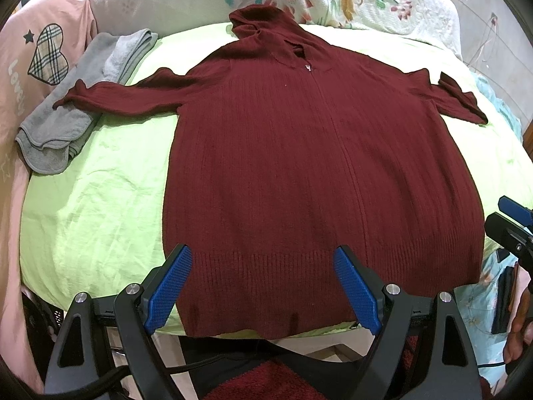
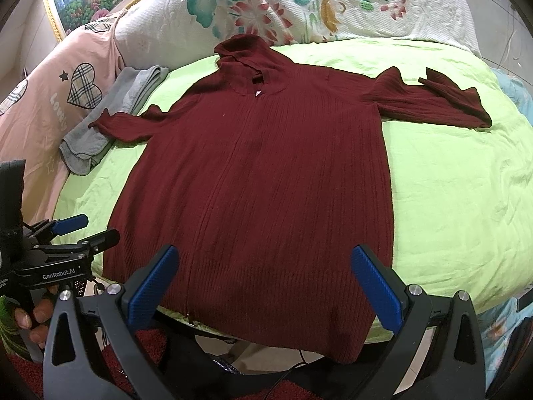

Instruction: Fold large clothes

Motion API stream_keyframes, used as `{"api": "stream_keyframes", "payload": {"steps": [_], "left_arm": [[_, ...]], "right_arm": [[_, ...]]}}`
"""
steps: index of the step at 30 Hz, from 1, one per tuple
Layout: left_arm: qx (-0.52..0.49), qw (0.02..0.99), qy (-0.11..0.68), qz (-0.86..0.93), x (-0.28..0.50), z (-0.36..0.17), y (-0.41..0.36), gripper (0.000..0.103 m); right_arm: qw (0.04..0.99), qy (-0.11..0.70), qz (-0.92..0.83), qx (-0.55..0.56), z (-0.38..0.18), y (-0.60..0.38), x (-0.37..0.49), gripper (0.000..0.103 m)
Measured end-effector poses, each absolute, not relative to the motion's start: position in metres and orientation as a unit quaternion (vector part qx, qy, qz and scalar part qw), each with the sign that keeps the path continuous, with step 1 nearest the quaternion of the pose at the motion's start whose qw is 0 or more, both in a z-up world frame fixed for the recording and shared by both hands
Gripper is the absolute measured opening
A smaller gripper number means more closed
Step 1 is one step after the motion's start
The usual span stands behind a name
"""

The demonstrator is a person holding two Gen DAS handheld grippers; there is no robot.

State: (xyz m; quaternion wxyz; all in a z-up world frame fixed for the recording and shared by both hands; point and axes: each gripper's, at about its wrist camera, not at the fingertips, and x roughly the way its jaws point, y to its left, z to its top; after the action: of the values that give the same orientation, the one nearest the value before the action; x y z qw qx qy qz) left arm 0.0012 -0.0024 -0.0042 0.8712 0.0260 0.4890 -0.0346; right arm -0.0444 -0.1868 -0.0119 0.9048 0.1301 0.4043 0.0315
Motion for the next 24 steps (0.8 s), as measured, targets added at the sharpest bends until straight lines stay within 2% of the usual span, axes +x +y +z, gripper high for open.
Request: {"api": "stream_keyframes", "payload": {"steps": [6, 17, 24], "left_arm": [[0.037, 0.876, 0.48, -0.029, 0.002, -0.005, -0.004, 0.088], [0.025, 0.857, 0.513, -0.038, 0.012, -0.01, -0.002, 0.088], [0.028, 0.86, 0.508, -0.037, 0.027, -0.015, 0.001, 0.088]], "right_arm": [[0.905, 0.404, 0.032, 0.13, -0.012, -0.187, -0.044, 0.103], [0.905, 0.405, 0.024, 0.129, -0.015, -0.191, -0.04, 0.102], [0.903, 0.408, 0.016, 0.131, -0.02, -0.199, -0.032, 0.095]]}}
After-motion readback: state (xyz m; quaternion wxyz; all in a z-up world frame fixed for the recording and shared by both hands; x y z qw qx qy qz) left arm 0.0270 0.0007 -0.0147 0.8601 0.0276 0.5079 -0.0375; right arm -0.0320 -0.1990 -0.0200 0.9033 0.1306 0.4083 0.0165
